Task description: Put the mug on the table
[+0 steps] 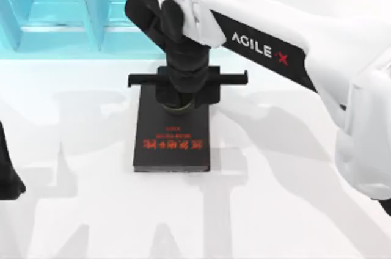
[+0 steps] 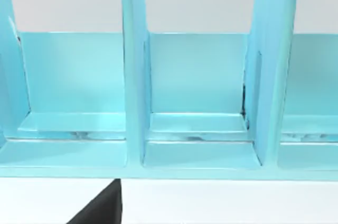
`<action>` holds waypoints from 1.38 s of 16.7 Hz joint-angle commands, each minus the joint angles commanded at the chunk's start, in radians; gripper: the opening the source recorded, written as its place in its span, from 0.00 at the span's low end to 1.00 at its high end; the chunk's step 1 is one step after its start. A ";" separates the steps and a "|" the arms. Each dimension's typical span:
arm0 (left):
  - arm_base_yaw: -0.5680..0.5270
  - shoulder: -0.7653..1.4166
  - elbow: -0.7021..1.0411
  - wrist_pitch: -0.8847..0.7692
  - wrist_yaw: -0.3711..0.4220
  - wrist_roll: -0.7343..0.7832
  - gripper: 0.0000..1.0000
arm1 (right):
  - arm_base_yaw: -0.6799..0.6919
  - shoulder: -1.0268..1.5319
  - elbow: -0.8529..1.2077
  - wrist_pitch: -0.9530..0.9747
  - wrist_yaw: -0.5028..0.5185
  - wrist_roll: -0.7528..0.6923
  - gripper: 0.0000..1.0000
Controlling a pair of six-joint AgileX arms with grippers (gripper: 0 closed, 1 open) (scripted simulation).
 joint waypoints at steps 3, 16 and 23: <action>0.000 0.000 0.000 0.000 0.000 0.000 1.00 | 0.000 0.000 0.000 0.000 0.000 0.000 0.00; 0.000 0.000 0.000 0.000 0.000 0.000 1.00 | 0.003 0.040 0.158 -0.123 0.000 0.005 0.00; 0.000 0.000 0.000 0.000 0.000 0.000 1.00 | 0.002 0.075 0.348 -0.270 0.001 0.000 0.00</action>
